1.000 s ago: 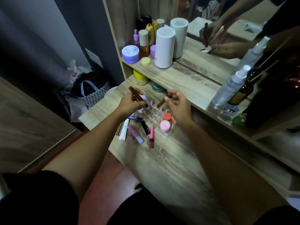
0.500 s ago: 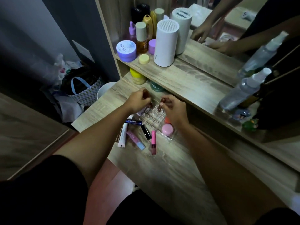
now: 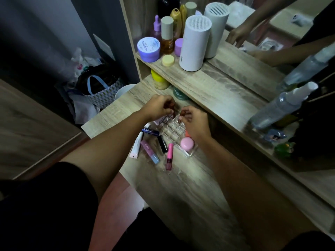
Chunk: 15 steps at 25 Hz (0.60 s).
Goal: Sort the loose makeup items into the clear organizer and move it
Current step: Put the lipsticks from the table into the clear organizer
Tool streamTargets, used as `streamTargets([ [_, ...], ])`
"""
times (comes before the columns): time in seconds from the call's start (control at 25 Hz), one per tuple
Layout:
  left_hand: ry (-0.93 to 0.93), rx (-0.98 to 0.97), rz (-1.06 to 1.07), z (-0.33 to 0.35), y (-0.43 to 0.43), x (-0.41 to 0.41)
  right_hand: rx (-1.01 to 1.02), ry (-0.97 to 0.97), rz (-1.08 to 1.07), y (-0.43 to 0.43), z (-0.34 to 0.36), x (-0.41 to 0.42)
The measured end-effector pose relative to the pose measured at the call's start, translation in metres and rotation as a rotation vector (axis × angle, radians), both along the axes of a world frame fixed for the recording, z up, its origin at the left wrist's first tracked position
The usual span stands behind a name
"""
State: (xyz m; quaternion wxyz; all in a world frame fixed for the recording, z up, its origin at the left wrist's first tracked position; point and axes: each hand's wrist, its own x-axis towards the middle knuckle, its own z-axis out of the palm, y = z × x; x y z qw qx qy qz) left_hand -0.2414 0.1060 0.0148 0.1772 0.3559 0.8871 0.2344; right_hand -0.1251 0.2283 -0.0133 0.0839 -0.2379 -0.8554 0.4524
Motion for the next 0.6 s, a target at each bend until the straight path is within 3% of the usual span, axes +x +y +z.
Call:
streamTargets([
  [0.6, 0.014, -0.039, -0.038, 0.0084, 0.0032, 0.0008, -0.04, 0.002, 0.013, 0.0021, 0.0016, -0.0025],
])
